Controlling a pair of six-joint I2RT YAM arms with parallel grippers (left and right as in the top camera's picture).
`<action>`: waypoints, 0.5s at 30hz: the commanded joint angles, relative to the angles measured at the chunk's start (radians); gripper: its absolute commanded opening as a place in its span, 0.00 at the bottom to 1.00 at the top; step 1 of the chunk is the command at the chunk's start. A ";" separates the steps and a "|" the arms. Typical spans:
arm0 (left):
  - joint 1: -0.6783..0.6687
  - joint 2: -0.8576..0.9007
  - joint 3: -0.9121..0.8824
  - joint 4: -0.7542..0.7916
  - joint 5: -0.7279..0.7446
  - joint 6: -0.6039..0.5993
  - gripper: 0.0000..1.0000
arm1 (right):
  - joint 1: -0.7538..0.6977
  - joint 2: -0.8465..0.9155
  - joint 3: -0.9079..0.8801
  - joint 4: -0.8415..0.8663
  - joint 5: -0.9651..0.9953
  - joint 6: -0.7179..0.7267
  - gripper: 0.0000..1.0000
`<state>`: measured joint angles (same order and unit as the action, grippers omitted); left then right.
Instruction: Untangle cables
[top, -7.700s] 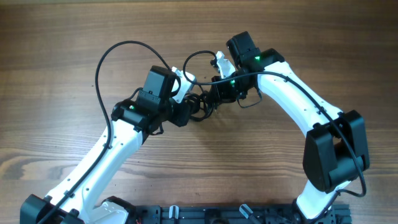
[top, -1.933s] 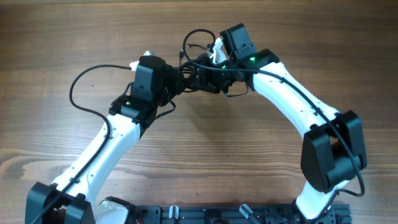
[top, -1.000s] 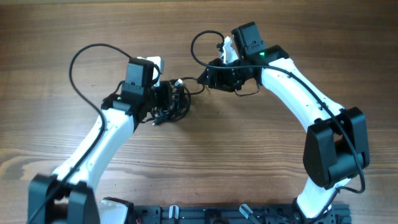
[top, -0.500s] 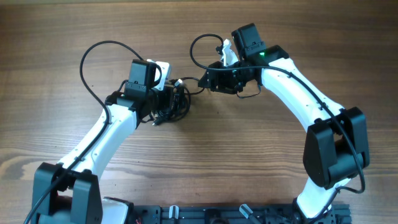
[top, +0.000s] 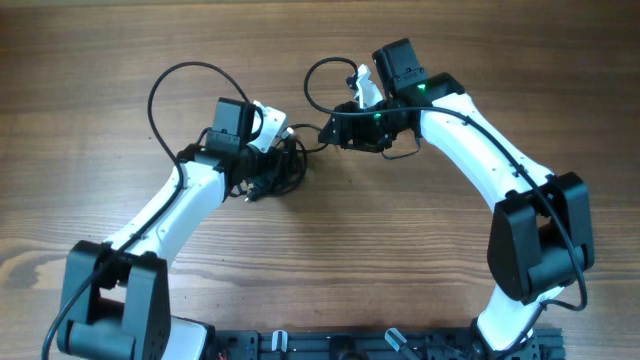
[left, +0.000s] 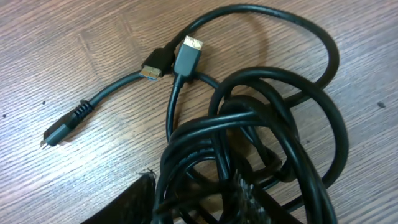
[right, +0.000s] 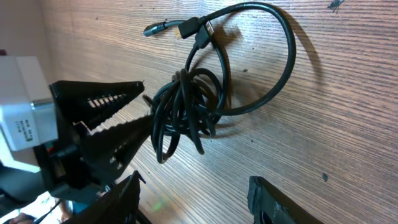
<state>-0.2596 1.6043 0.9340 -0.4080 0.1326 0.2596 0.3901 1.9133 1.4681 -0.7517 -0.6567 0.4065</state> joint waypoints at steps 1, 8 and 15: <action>0.005 0.002 -0.002 0.014 0.016 0.060 0.41 | -0.004 0.019 -0.001 -0.009 0.005 -0.040 0.59; 0.029 -0.103 0.040 -0.108 0.185 0.144 0.45 | -0.004 0.019 -0.001 -0.012 0.005 -0.041 0.59; 0.029 -0.004 0.039 -0.092 0.161 0.160 0.45 | -0.004 0.019 -0.001 -0.016 0.005 -0.041 0.59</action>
<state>-0.2337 1.5345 0.9588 -0.5190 0.2798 0.3889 0.3901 1.9133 1.4681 -0.7635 -0.6567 0.3870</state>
